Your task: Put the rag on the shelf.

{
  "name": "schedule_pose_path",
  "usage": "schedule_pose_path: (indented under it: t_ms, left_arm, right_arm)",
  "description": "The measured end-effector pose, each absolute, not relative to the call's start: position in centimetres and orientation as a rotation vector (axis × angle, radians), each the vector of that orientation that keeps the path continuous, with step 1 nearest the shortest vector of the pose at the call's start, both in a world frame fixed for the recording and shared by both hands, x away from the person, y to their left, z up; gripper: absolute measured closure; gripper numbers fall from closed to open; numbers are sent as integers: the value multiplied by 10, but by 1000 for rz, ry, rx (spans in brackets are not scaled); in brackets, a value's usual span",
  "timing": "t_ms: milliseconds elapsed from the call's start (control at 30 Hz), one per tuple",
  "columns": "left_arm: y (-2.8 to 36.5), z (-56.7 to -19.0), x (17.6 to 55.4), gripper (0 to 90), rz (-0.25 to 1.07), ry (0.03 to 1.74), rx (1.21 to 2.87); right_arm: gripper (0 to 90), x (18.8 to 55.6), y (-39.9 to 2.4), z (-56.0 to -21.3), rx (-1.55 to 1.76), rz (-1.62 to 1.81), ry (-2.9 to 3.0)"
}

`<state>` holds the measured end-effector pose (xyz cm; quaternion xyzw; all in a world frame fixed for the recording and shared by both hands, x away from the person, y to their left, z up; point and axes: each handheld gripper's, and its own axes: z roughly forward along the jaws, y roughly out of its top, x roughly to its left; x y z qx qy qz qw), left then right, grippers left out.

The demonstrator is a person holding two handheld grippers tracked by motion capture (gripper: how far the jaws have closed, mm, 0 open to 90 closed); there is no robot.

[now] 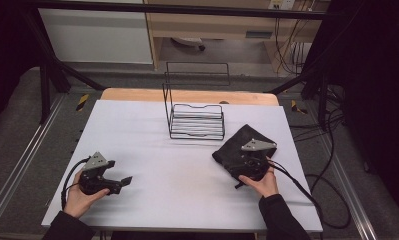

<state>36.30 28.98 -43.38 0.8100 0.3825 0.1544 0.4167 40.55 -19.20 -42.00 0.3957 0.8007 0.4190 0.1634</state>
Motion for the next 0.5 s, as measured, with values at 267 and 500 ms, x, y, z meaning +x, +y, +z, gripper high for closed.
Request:
schedule_pose_path:
  t_ms: [267, 500]
  left_arm:
    - [291, -434, 363, 78, 391, 963, 2036]
    - [291, -434, 363, 85, 391, 963, 2038]
  right_arm:
    - [354, 424, -171, -436, 1103, 1071, 2346]
    - [463, 426, -168, -445, 1026, 976, 2361]
